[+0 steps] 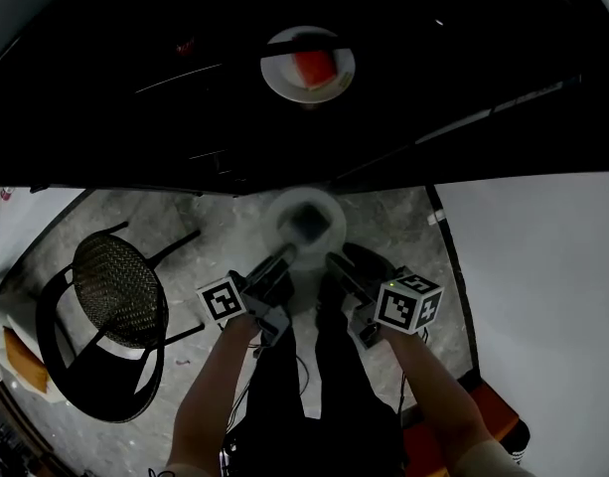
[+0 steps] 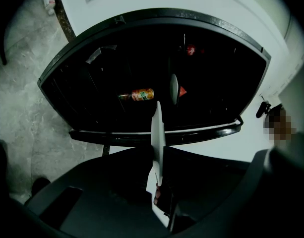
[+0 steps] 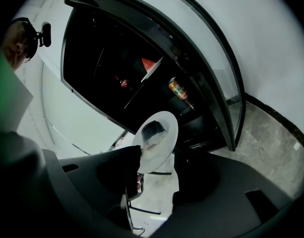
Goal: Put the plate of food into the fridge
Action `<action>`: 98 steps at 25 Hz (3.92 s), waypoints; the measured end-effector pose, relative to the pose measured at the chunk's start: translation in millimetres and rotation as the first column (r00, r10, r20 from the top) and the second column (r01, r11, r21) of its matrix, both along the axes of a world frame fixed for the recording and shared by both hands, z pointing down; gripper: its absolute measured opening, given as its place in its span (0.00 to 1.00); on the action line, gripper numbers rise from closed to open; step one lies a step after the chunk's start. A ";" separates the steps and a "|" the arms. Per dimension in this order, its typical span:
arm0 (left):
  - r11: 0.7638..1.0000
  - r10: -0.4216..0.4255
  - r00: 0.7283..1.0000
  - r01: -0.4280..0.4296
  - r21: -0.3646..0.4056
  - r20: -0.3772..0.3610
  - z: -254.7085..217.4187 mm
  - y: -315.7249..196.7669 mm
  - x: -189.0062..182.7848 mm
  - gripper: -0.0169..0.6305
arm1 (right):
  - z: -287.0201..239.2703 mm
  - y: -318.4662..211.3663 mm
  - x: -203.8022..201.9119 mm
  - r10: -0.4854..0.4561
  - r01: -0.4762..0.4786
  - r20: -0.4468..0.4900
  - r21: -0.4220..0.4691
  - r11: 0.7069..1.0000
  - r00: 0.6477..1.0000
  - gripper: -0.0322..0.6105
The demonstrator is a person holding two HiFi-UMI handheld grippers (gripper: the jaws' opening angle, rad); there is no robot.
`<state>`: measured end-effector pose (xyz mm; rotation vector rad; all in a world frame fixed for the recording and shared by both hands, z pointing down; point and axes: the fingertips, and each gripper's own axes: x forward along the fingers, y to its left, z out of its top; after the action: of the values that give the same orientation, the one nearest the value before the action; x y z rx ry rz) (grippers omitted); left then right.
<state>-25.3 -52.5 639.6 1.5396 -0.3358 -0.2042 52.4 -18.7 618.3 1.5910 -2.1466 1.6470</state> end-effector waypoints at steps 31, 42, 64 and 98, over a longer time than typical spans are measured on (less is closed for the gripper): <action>0.992 -0.116 0.992 0.117 -0.034 0.050 122.4 -32.6 19.9 0.07 | 53.7 41.2 -17.5 -0.160 0.156 -0.047 -0.078 0.985 0.986 0.09; 0.990 -0.134 0.989 0.136 -0.032 0.062 160.9 -39.0 28.5 0.07 | 74.7 53.0 -16.4 -0.194 0.191 -0.023 -0.082 0.978 0.981 0.09; 0.987 -0.162 0.984 0.163 -0.012 0.069 224.0 -66.6 44.8 0.07 | 103.1 61.8 -24.7 -0.254 0.254 0.015 -0.052 0.966 0.967 0.09; 0.954 -0.295 0.954 0.297 -0.031 0.057 295.1 -116.3 63.7 0.07 | 141.0 66.2 -0.3 -0.199 0.199 0.005 -0.048 0.979 0.980 0.09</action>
<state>38.4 -168.8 934.7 1.4526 -0.6099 -0.3906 52.1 47.4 759.4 1.3148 -2.1666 1.6234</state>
